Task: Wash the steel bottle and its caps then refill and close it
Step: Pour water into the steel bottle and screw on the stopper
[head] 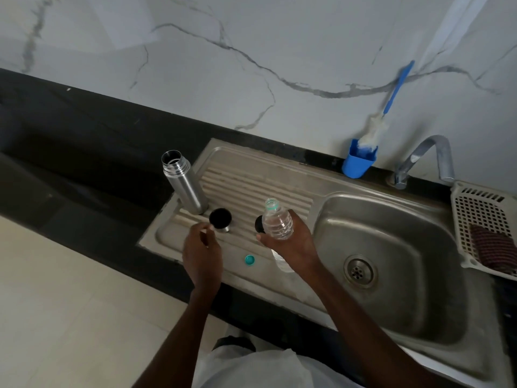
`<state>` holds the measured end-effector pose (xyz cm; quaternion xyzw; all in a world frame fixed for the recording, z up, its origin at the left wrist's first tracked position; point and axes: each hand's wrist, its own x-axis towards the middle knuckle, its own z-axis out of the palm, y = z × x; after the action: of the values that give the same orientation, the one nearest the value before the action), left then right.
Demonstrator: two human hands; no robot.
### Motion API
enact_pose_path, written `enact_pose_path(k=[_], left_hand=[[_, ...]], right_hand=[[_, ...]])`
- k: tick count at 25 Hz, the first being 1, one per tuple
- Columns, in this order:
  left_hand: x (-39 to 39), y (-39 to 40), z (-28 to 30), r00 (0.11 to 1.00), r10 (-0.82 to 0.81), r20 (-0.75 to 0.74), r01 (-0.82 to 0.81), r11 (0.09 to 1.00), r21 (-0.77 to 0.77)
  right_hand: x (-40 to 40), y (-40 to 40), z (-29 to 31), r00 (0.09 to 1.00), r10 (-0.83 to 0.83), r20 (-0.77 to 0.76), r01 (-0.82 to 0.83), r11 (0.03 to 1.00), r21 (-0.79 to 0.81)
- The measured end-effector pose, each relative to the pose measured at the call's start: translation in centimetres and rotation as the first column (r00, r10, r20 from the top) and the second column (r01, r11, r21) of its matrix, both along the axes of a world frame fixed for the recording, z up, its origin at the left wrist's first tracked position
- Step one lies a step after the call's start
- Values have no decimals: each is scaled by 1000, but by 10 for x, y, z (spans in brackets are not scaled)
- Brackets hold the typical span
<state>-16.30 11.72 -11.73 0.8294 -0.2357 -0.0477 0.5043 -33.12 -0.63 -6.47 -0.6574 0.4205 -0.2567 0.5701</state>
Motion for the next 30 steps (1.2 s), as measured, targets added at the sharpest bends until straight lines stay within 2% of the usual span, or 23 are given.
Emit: enact_pose_path(k=[2, 3, 7, 9, 11, 15, 19, 22, 26, 30], left_hand=[[33, -2, 11, 994, 112, 7, -110, 987, -113], [49, -5, 16, 991, 130, -8, -130, 984, -122], [99, -27, 27, 971, 29, -238, -23, 999, 24], [119, -42, 27, 962, -48, -267, 34, 998, -58], [137, -56, 26, 963, -92, -255, 60, 990, -128], [146, -77, 41, 970, -94, -226, 63, 988, -140], [134, -101, 72, 955, -290, -58, 273, 939, -209], [111, -130, 105, 900, -433, 51, 435, 884, -173], [62, -161, 124, 799, -595, 86, 600, 795, -85], [-1, -178, 114, 726, -683, 80, 686, 727, -17]], right_hand=[[16, -4, 5, 999, -29, 12, 30, 999, -27], [25, -7, 7, 999, -37, 15, 38, 999, -39], [61, -18, 17, 997, -59, 46, 62, 995, -76], [77, -26, 22, 995, -78, 60, 83, 993, -87], [92, -33, 26, 993, -98, 61, 103, 990, -99], [110, -44, 30, 986, -152, 64, 158, 982, -101], [102, -56, 41, 973, -209, 101, 218, 973, -82], [74, -66, 63, 956, -269, 120, 283, 952, -120], [20, -82, 93, 936, -321, 144, 344, 921, -182], [-40, -100, 117, 943, -332, 30, 325, 896, -301]])
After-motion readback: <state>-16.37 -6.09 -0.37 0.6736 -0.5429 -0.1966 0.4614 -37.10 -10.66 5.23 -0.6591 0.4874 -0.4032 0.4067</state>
